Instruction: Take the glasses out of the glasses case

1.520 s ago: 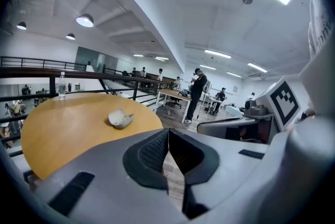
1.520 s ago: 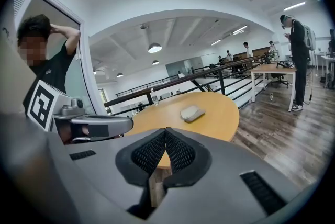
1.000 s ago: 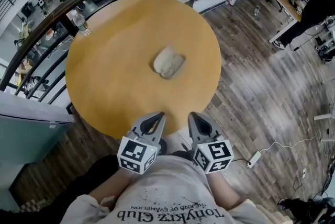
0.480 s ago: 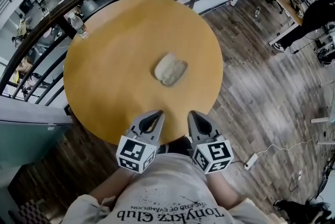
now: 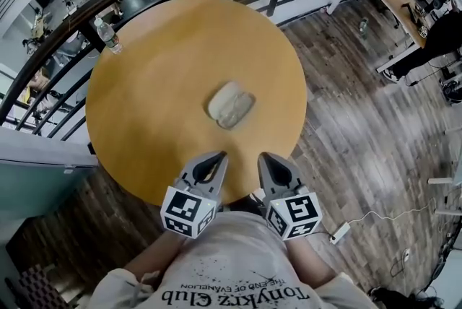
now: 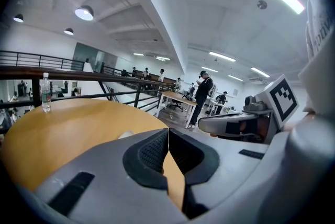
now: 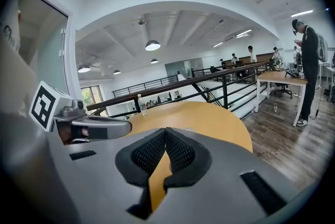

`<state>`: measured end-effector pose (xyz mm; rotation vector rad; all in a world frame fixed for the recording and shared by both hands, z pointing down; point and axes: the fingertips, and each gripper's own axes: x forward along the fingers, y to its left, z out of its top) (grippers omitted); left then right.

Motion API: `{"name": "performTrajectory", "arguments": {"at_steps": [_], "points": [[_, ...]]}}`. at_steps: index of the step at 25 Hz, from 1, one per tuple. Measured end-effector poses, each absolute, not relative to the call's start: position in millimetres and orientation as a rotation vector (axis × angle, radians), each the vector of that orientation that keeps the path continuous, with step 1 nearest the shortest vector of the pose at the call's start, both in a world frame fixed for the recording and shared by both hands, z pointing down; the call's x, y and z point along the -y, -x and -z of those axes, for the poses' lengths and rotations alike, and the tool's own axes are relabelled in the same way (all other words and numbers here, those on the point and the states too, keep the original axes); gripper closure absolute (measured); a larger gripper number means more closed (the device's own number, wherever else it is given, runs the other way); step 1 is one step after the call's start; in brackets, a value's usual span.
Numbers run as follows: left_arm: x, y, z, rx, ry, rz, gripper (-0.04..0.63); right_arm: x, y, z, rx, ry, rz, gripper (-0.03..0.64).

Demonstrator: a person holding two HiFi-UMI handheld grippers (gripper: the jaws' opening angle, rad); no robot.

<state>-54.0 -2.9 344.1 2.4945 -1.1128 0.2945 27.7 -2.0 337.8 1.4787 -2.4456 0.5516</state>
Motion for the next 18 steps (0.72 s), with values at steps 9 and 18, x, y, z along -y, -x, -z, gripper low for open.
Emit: {"name": "performTrajectory", "arguments": {"at_steps": [9, 18], "points": [[24.6, 35.7, -353.7, 1.096, -2.499, -0.331, 0.571, 26.7, -43.4, -350.3, 2.443, -1.447, -0.596, 0.592], [48.2, 35.6, -372.4, 1.096, -2.475, -0.396, 0.571, 54.5, -43.0, -368.0, 2.417, -1.425, -0.621, 0.592]]}}
